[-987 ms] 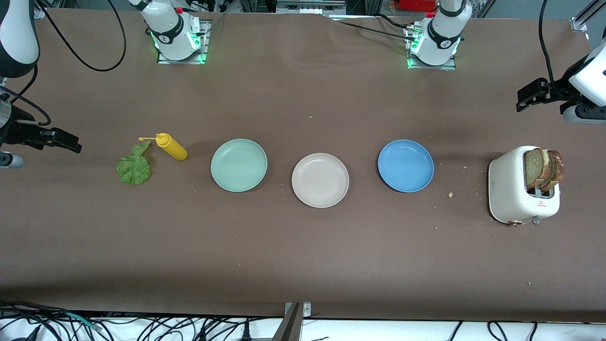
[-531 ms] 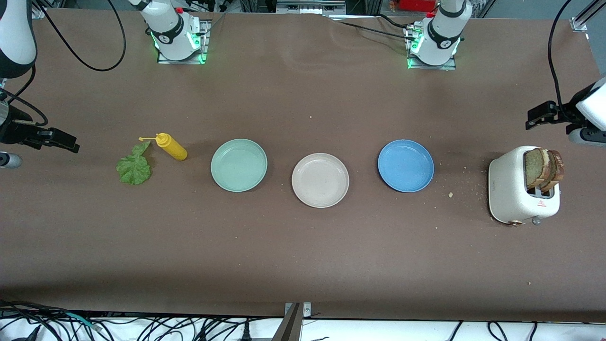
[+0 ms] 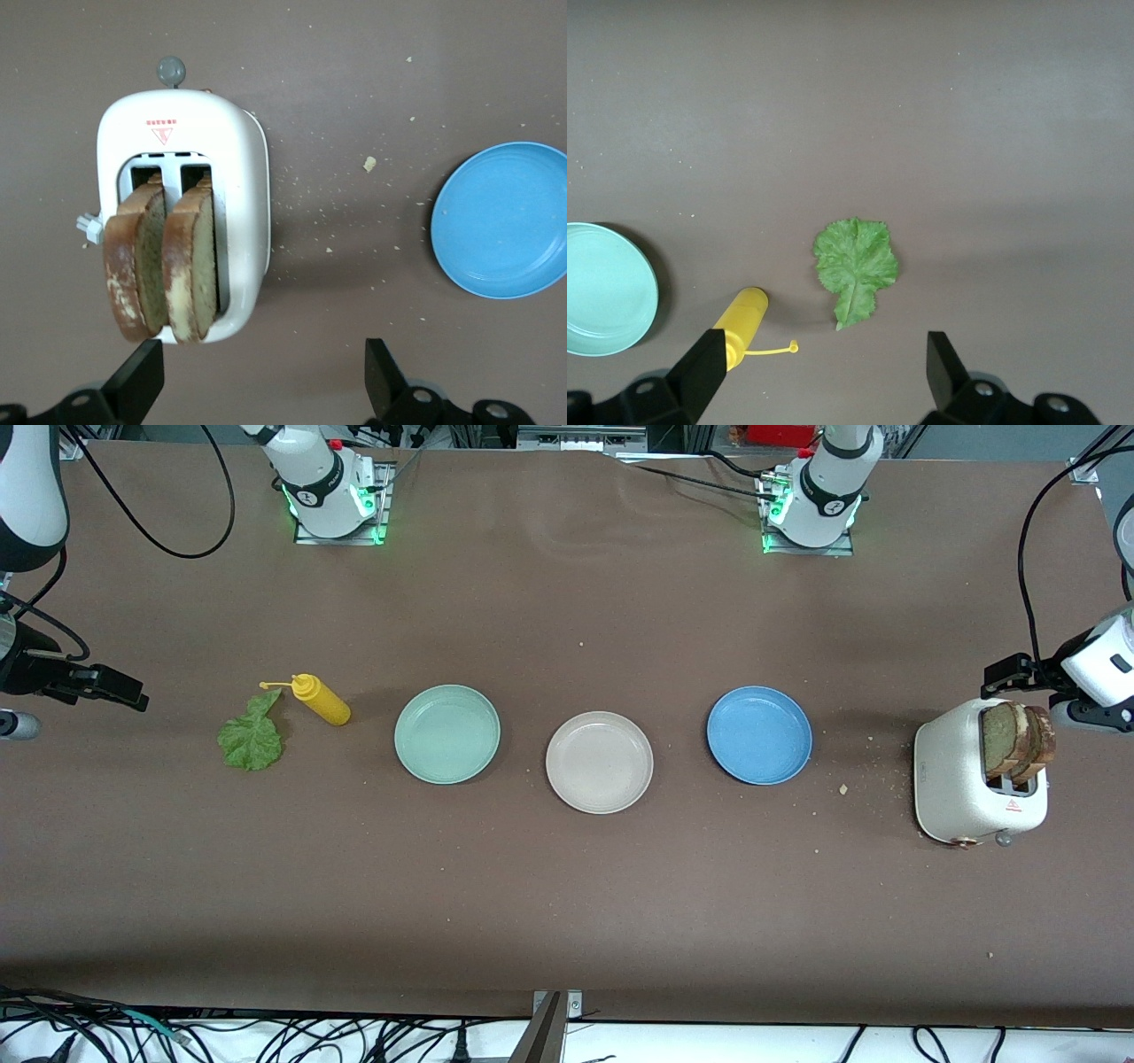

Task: Make sandwich in beige plate with both arms
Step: 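Move the left gripper down over the bread slice in the toaster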

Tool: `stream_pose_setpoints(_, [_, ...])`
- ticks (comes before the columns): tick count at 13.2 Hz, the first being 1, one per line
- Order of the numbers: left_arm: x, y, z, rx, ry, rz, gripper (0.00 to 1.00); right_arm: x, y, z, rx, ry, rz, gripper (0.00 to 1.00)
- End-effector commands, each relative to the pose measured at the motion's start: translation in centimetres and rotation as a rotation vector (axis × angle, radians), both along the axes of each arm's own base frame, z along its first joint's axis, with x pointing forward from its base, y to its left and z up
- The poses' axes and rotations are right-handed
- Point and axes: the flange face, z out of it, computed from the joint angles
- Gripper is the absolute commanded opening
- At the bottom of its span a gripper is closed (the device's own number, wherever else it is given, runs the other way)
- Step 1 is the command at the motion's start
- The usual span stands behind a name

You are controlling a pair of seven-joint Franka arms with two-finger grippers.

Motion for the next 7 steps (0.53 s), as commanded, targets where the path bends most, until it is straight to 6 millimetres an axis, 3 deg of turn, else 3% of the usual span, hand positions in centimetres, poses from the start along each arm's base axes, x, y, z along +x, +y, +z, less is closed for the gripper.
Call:
stream_pose_setpoints(1, [0.7,1.5,-1.8,0.021,-0.004,-0.038,1.00,0.0,-0.6,0.5,0.002,0.003,0.005,1.00])
stream_pose_setpoints(7, [1.3,2.7,-5.0,0.009,0.023,-0.031,1.00,0.0,-0.6,0.5,0.002,0.002,0.005,1.00])
